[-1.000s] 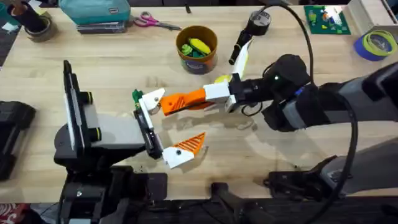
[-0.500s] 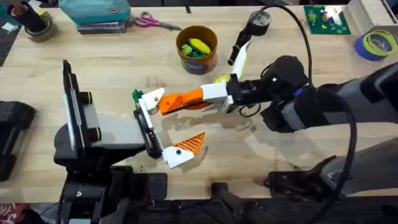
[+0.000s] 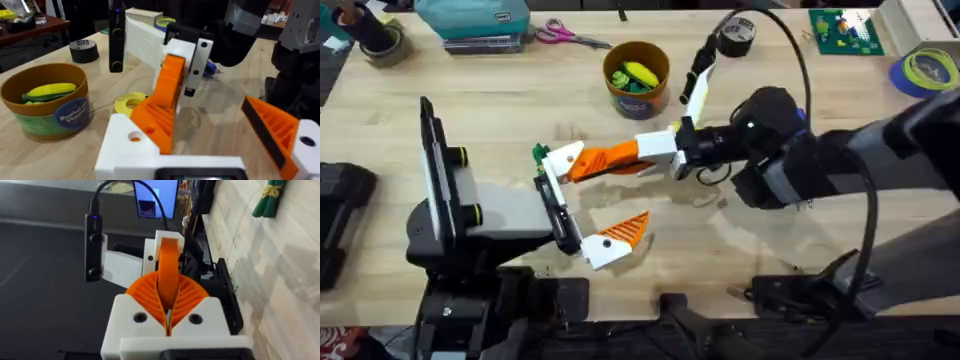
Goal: Pick up the gripper from the table and insert it into the empty holder that is missing its gripper. Then pick up a screw, insert it into the mounting hole, and use the screwdriver to tighten it. Finally, clean up the table by picking up the vegetable and placing it into the bucket.
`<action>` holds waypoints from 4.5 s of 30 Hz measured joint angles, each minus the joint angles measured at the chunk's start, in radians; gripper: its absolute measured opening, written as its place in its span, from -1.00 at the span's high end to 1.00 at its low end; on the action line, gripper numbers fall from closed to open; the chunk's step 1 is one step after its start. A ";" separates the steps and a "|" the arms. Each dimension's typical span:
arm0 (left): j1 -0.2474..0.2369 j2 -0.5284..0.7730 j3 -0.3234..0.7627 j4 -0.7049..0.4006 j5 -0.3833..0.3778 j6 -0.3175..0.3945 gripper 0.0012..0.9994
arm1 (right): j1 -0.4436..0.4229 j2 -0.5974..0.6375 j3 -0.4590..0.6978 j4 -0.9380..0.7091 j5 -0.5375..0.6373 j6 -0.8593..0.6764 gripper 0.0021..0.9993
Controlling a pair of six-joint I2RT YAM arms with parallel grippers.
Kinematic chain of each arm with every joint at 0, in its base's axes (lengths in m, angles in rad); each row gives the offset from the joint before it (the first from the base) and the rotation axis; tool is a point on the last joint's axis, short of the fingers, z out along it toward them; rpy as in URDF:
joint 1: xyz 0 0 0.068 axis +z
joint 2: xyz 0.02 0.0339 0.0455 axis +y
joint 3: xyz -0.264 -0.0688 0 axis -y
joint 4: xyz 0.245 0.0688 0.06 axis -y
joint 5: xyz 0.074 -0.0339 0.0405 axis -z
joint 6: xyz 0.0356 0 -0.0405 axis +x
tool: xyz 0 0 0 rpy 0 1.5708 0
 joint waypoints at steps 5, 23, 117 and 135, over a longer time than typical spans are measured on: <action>0.000 0.000 0.000 0.000 0.001 0.001 -0.97 | 0.010 0.036 0.047 0.000 -0.004 0.000 0.99; 0.002 0.000 0.000 0.001 -0.007 -0.002 -0.97 | 0.025 0.084 0.108 0.000 -0.026 0.019 0.99; 0.001 0.000 0.000 -0.001 0.005 -0.002 -0.97 | -0.381 -0.430 0.863 -2.579 0.475 -1.518 -0.99; 0.001 0.000 0.000 -0.001 0.005 -0.002 -0.97 | -0.386 -0.716 0.888 -2.690 0.878 -1.606 -1.00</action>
